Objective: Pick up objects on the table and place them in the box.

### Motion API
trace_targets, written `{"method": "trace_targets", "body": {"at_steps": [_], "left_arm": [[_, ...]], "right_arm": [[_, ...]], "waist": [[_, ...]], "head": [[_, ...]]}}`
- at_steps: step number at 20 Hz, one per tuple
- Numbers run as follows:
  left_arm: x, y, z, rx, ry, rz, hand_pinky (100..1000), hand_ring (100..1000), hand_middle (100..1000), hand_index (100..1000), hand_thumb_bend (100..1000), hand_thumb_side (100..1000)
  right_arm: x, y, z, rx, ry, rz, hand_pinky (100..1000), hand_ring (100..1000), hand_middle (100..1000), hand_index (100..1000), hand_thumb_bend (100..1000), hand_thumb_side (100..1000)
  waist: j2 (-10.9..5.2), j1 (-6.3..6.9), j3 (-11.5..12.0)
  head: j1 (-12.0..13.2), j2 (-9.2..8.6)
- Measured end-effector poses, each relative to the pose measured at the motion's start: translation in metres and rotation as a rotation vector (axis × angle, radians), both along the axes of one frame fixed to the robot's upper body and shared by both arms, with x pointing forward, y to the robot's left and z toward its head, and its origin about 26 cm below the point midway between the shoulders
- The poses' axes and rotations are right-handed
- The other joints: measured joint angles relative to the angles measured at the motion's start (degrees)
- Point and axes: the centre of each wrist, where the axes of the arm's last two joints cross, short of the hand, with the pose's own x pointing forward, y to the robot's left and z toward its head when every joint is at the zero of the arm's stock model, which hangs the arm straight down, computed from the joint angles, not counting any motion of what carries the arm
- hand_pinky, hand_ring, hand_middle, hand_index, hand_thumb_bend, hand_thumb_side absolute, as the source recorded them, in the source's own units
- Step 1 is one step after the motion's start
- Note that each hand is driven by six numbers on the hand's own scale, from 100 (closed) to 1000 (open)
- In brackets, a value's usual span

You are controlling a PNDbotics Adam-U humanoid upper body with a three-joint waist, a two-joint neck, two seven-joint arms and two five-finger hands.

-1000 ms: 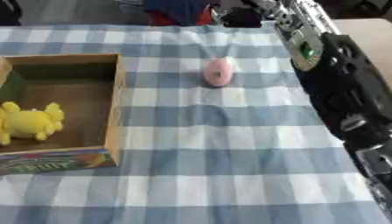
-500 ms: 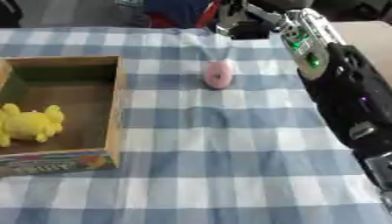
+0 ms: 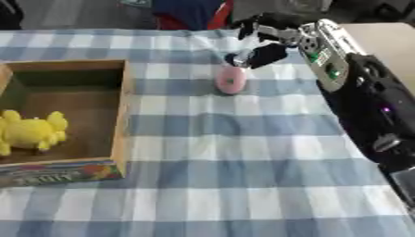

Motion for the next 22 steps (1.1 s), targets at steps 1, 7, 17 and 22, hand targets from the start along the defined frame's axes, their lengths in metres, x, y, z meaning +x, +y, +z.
{"method": "trace_targets", "body": {"at_steps": [1,7,17,22], "left_arm": [[0.000,0.000,0.000,0.000,0.000,0.000,364,595,538,812,427,565],[0.000,0.000,0.000,0.000,0.000,0.000,364,595,538,812,426,565],[0.000,0.000,0.000,0.000,0.000,0.000,364,594,537,812,425,564],[0.000,0.000,0.000,0.000,0.000,0.000,364,594,537,811,425,564]], "right_arm": [[0.000,-0.001,-0.003,-0.006,0.011,0.001,740,888,793,1000,305,762],[0.000,-0.006,-0.010,-0.030,0.053,0.002,739,886,788,1000,327,776],[0.000,-0.004,-0.018,-0.060,0.107,0.022,736,881,773,1000,338,799],[0.000,-0.002,-0.020,-0.074,0.115,0.029,729,884,778,1000,360,795]], "waist": [[0.00,0.02,0.0],[0.00,0.05,-0.2],[0.00,0.12,-0.3],[0.00,0.10,-0.3]], "head": [[0.0,0.00],[0.0,-0.02],[0.0,-0.06],[0.0,-0.44]]}}
